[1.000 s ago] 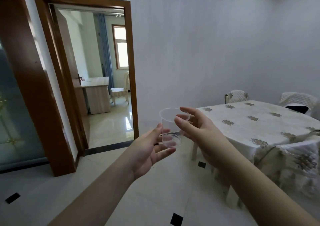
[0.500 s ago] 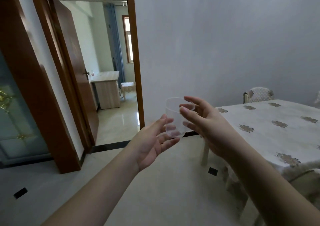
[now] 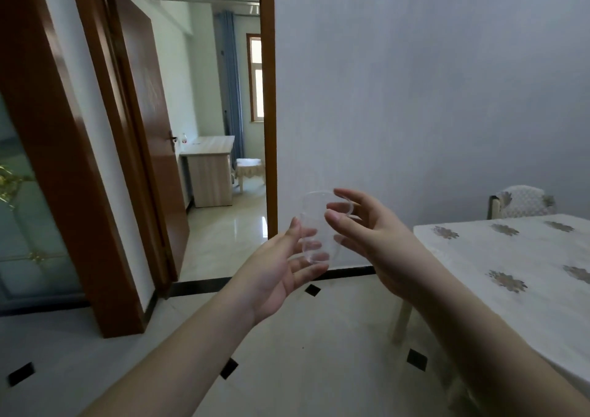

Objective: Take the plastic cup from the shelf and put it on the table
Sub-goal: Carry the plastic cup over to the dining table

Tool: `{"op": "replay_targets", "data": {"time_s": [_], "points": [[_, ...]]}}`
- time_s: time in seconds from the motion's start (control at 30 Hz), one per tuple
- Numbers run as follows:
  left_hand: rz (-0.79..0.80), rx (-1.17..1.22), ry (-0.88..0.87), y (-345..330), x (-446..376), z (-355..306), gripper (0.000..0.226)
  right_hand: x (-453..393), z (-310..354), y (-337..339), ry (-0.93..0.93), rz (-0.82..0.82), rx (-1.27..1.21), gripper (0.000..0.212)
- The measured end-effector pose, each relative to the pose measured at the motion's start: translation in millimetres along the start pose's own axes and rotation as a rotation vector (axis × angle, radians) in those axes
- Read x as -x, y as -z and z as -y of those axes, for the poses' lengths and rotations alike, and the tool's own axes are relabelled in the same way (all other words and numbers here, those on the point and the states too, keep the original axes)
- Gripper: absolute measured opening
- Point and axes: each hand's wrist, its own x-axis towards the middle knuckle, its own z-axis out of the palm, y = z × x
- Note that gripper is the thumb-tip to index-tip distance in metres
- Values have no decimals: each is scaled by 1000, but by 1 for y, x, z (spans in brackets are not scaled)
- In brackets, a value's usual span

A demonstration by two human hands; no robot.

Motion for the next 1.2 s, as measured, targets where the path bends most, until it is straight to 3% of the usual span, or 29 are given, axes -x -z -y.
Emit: {"op": "replay_targets", "data": {"time_s": [0.3,0.43,0.63,0.97,1.2], "points": [[42,11,46,71,-110,-54,44,-131,-24,-32,-20,-42,1,94],[54,23,60,87,-151,-60,45,-173,-37,-33,-35,-49,20,89],[52,36,55,96,-224,-65,49,-238,-64,-21,-42,-73,35,97],[19,-7,85,63,-380,-65,40,-364,-114,55,-43,-99,100,87],[7,-37,78,30,-483,-78,38,-454,-147,124,-23,-99,85,96]]}}
